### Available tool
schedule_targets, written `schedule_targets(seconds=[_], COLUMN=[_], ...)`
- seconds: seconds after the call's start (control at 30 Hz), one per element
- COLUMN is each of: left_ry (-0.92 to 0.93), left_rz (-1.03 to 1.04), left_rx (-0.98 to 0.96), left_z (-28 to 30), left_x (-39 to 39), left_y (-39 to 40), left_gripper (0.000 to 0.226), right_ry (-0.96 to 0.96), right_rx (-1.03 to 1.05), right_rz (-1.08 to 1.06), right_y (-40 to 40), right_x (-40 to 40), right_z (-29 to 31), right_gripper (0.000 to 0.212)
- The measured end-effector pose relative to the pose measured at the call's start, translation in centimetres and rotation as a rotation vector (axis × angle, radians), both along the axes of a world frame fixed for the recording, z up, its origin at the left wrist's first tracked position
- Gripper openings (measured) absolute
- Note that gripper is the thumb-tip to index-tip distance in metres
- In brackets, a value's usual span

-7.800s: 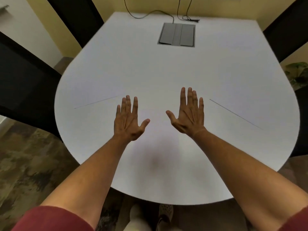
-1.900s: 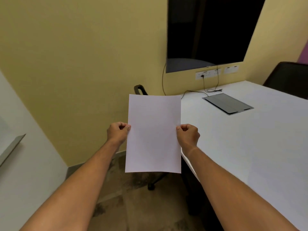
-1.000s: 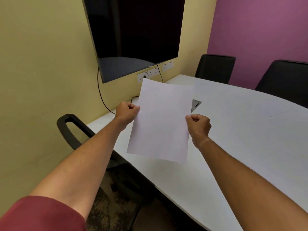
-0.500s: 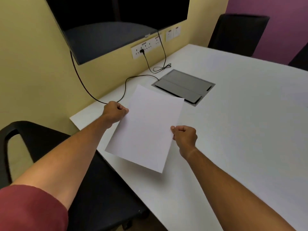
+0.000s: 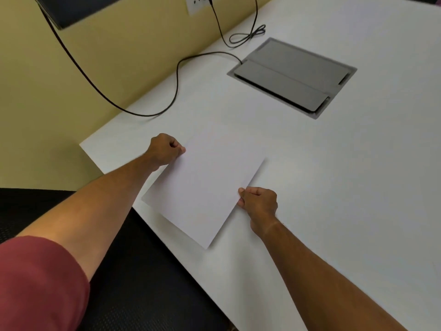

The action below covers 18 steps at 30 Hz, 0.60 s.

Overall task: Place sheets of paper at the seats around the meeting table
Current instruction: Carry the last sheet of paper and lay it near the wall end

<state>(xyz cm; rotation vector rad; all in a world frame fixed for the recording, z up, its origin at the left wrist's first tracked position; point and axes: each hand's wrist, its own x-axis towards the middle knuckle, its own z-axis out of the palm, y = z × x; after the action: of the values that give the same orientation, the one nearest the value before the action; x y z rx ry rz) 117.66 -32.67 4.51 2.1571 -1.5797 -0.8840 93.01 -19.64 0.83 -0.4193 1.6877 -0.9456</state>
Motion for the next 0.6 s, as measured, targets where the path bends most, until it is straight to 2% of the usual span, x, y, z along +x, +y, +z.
schedule_targets(seconds=[0.17, 0.3, 0.6], left_ry=[0.000, -0.021, -0.031], left_rz=[-0.012, -0.021, -0.025], left_rx=[0.010, 0.005, 0.023], left_z=[-3.1, -4.8, -7.6], left_x=[0.4, 0.3, 0.6], left_y=[-2.1, -3.4, -3.9], left_gripper=[0.018, 0.012, 0.013], right_ry=[-0.003, 0.058, 0.173], right_rx=[0.054, 0.086, 0.143], right_rz=[-0.013, 0.011, 0.066], right_y=[-0.8, -1.3, -2.0], right_x=[1.3, 2.0, 2.6], right_z=[-2.1, -3.0, -3.4], right_gripper=[0.008, 0.012, 0.017])
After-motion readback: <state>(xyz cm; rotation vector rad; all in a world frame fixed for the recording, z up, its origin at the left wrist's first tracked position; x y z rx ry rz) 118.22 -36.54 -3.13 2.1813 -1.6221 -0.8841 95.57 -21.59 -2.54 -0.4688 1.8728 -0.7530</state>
